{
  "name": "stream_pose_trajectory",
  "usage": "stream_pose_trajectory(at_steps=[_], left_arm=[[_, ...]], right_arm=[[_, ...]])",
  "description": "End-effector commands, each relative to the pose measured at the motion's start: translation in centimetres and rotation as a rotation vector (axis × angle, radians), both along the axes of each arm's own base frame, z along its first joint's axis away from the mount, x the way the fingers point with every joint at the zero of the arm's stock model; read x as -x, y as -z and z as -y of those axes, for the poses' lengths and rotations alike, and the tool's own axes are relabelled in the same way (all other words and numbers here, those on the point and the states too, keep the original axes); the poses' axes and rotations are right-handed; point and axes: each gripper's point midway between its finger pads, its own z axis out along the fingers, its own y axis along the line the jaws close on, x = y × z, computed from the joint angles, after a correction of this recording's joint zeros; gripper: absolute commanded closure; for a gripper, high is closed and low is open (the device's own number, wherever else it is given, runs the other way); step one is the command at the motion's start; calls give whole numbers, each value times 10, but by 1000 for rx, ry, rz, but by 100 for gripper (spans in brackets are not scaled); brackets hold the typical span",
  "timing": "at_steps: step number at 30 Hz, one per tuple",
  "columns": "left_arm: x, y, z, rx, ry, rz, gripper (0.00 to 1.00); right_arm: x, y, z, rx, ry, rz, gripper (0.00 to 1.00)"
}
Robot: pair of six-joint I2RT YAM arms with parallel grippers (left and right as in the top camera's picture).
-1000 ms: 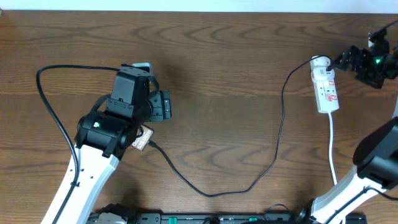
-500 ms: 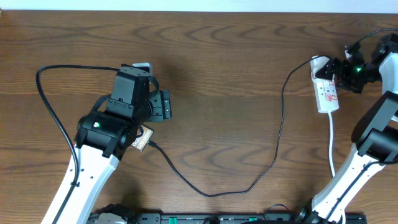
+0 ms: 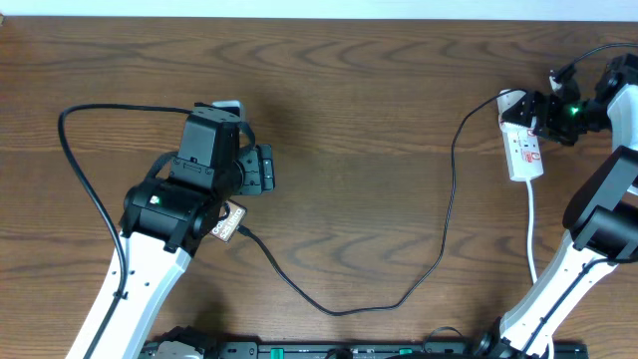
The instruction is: Plug charger to phone and switch on socket
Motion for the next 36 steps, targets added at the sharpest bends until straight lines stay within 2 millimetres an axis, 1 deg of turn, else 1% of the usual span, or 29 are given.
stream_pose_trajectory(at_steps=[1,7,16,27,31,36], left_arm=[[-3,-5,-1,-18,9,18,16],[-3,-5,-1,-18,8,18,16],[-3,-5,-1,-18,8,18,16],[-3,-5,-1,-18,8,18,16],[-3,-5,-1,-18,9,18,16],[-3,-5,-1,-18,8,18,16]], right_arm=[[-6,-7,-8,-24,-11,24,1],[-6,-4,-15,-53,-3,10,1],[-3,13,-21,-78,7,-41,1],[-1,16,-31,-82,-12,-57,1],[4,25,-35,-65,-22,-84,1],[12,42,-38,-18,-34,-127,1]])
